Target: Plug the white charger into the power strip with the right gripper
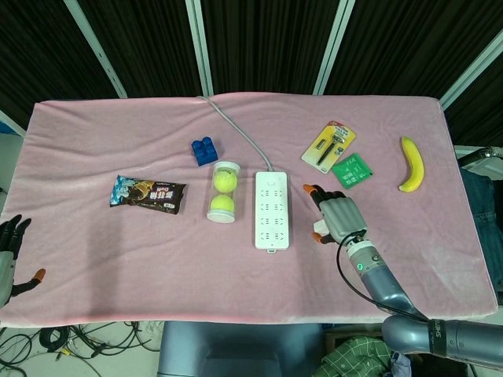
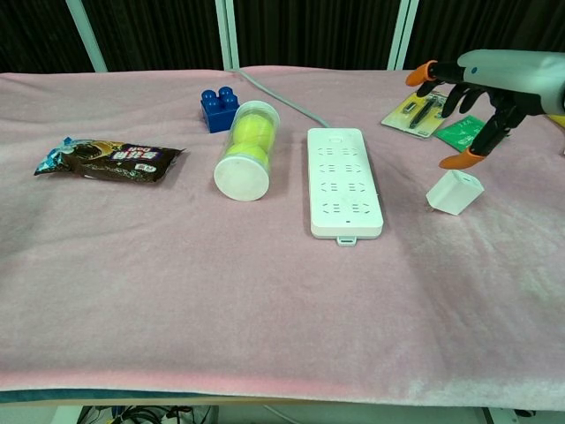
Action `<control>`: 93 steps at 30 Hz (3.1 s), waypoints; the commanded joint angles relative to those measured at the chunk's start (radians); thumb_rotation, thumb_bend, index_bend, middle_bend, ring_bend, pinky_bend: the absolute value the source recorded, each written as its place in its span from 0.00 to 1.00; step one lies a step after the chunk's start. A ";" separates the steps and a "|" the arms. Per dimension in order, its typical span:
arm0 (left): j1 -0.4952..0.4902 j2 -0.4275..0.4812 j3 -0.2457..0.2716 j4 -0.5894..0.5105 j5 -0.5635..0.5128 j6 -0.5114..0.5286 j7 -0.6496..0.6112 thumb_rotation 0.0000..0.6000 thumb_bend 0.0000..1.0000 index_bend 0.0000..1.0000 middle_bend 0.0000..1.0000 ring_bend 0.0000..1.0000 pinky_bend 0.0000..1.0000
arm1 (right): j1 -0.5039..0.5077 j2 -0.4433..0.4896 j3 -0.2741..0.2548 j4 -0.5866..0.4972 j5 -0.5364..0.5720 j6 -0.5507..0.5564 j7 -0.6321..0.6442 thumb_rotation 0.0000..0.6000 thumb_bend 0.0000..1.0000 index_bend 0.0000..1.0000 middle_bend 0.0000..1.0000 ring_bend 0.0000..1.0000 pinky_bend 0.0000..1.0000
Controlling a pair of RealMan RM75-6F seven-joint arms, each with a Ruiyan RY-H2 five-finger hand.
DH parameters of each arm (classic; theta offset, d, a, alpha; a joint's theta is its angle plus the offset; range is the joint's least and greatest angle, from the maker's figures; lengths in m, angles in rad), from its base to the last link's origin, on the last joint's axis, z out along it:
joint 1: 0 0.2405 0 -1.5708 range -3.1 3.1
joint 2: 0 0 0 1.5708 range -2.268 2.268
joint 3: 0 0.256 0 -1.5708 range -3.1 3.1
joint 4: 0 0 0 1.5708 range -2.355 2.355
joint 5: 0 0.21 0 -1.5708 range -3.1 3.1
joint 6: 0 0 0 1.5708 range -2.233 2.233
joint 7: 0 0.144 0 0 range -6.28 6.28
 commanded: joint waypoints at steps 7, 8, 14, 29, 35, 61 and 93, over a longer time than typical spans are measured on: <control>-0.004 0.003 0.000 -0.003 -0.008 -0.014 0.004 1.00 0.24 0.01 0.00 0.00 0.00 | -0.058 -0.030 -0.024 0.062 -0.021 0.034 0.056 1.00 0.13 0.02 0.16 0.27 0.21; -0.004 0.003 0.000 -0.004 -0.008 -0.014 0.004 1.00 0.24 0.01 0.00 0.00 0.00 | -0.063 -0.033 -0.025 0.067 -0.026 0.036 0.063 1.00 0.13 0.03 0.17 0.28 0.21; -0.005 0.002 0.000 -0.006 -0.009 -0.014 0.010 1.00 0.24 0.01 0.00 0.00 0.00 | -0.098 -0.067 -0.033 0.124 -0.061 0.037 0.111 1.00 0.13 0.11 0.24 0.34 0.21; -0.005 0.002 -0.001 -0.007 -0.014 -0.017 0.012 1.00 0.24 0.01 0.00 0.00 0.00 | -0.143 -0.137 -0.031 0.240 -0.100 0.018 0.183 1.00 0.19 0.26 0.29 0.38 0.22; -0.006 0.002 -0.001 -0.007 -0.017 -0.020 0.015 1.00 0.24 0.01 0.00 0.00 0.00 | -0.147 -0.164 -0.031 0.277 -0.113 -0.007 0.200 1.00 0.20 0.27 0.29 0.38 0.22; -0.009 0.005 -0.002 -0.015 -0.032 -0.031 0.023 1.00 0.24 0.00 0.00 0.00 0.00 | -0.152 -0.230 0.007 0.383 -0.173 -0.083 0.288 1.00 0.26 0.38 0.36 0.42 0.24; -0.012 0.006 -0.002 -0.020 -0.042 -0.036 0.032 1.00 0.24 0.00 0.00 0.00 0.00 | -0.156 -0.239 0.026 0.411 -0.170 -0.127 0.300 1.00 0.29 0.53 0.48 0.51 0.27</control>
